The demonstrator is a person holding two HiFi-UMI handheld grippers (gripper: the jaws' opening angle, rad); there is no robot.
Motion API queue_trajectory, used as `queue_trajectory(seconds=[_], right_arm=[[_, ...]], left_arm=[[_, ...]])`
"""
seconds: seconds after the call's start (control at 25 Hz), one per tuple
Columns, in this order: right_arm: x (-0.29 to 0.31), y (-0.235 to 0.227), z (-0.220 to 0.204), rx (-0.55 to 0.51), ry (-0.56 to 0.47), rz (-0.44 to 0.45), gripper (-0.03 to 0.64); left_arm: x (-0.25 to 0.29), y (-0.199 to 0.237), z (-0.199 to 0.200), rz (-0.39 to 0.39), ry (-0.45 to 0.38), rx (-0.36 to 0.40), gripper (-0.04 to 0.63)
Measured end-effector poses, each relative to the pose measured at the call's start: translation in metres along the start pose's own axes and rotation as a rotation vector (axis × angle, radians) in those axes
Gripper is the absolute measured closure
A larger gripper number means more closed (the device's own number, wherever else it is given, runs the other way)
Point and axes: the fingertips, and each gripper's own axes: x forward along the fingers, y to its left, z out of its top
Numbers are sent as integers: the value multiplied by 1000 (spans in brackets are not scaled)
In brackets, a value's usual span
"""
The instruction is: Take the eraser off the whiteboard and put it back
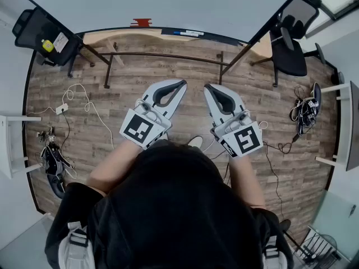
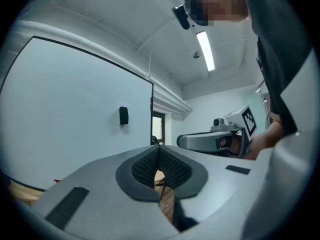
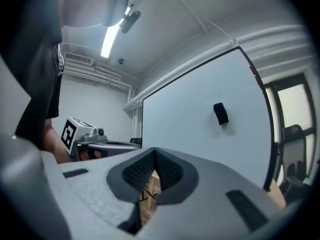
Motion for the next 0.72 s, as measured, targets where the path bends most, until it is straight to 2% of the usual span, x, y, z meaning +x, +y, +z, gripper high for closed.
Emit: queue_trajectory(seconds=[0.44, 0.72], right_arm=[[-19, -17, -8, 53, -12, -22, 615], [-38, -48, -24, 71, 18, -22, 615]], left_arm=[[15, -18, -11, -11, 33, -36, 600], [42, -22, -17, 50, 62, -33, 600]])
